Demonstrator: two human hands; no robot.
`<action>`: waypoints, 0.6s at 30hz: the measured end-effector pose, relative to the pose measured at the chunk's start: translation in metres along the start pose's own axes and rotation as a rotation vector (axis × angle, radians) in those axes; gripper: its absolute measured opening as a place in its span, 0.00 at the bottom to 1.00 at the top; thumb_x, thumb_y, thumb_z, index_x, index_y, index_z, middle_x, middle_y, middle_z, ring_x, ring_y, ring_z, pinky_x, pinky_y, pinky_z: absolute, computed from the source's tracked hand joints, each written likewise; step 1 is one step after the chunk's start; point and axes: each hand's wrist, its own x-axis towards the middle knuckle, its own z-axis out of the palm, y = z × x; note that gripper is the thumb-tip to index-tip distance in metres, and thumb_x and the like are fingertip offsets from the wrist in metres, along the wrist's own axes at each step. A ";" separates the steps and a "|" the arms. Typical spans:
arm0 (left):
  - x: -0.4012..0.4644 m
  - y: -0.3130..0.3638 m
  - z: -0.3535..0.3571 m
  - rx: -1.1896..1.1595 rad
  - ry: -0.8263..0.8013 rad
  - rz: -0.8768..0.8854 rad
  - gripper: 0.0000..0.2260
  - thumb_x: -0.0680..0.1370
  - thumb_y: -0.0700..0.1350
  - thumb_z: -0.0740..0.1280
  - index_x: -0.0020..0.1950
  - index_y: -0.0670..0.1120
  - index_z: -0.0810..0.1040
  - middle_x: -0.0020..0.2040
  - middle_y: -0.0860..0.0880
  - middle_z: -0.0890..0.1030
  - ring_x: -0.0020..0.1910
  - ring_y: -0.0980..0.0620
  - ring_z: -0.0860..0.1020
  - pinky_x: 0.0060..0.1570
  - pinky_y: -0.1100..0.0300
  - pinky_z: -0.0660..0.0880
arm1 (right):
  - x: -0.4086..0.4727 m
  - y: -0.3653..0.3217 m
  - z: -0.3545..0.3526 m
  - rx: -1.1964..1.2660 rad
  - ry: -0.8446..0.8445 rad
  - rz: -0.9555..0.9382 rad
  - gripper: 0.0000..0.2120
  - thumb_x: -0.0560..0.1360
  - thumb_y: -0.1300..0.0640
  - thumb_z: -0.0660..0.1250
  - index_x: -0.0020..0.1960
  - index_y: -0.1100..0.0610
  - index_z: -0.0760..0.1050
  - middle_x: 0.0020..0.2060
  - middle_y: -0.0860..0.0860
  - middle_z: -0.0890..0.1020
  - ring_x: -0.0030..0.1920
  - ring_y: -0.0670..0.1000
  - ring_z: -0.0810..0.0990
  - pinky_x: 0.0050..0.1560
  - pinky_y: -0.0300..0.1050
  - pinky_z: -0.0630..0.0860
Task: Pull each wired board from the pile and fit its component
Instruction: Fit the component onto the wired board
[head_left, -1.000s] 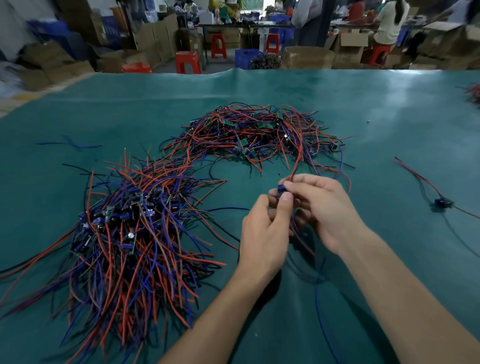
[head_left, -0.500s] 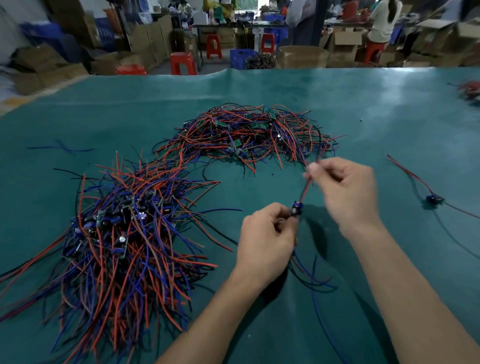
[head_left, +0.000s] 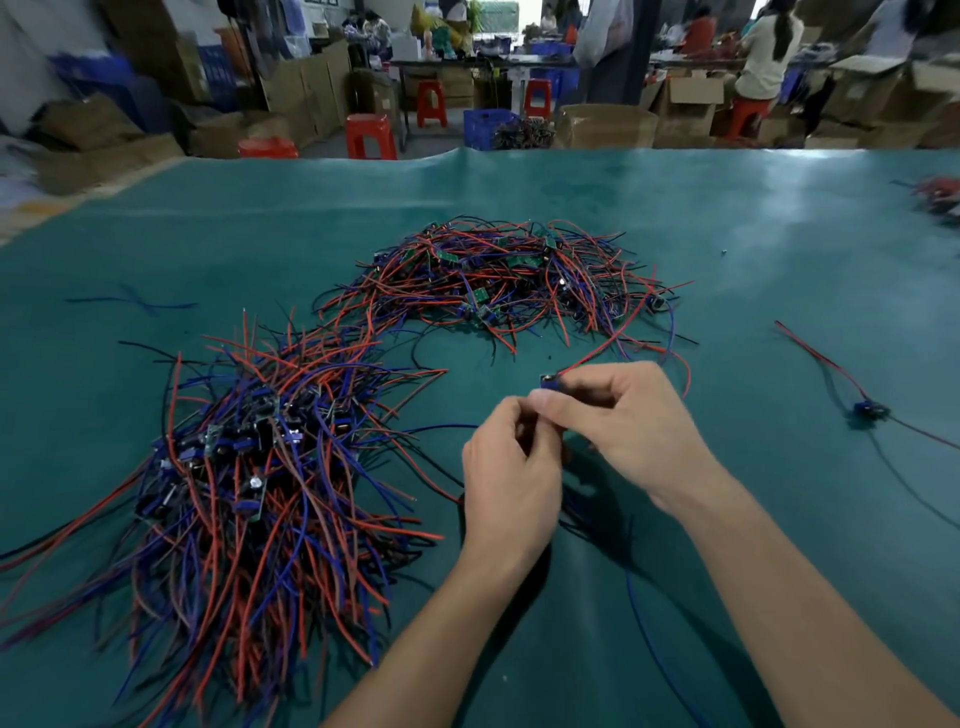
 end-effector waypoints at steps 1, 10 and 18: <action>0.000 0.001 0.001 0.003 -0.014 0.001 0.08 0.81 0.44 0.67 0.42 0.45 0.79 0.31 0.52 0.80 0.31 0.53 0.75 0.37 0.52 0.74 | 0.000 -0.003 -0.001 0.017 0.070 -0.032 0.09 0.73 0.53 0.77 0.41 0.59 0.84 0.32 0.55 0.82 0.33 0.44 0.73 0.33 0.41 0.70; -0.007 0.005 0.004 0.144 -0.166 0.076 0.11 0.79 0.44 0.68 0.37 0.49 0.77 0.30 0.56 0.78 0.30 0.57 0.74 0.37 0.62 0.72 | 0.035 -0.116 0.021 0.323 0.179 -0.189 0.13 0.78 0.48 0.71 0.40 0.56 0.83 0.28 0.50 0.83 0.25 0.45 0.74 0.24 0.36 0.66; -0.006 0.006 0.004 0.103 -0.158 -0.001 0.09 0.78 0.43 0.64 0.40 0.54 0.75 0.29 0.56 0.77 0.27 0.59 0.71 0.34 0.60 0.70 | 0.119 -0.097 0.073 -0.787 -0.274 -0.055 0.08 0.75 0.52 0.69 0.49 0.54 0.84 0.47 0.56 0.86 0.47 0.55 0.85 0.51 0.48 0.83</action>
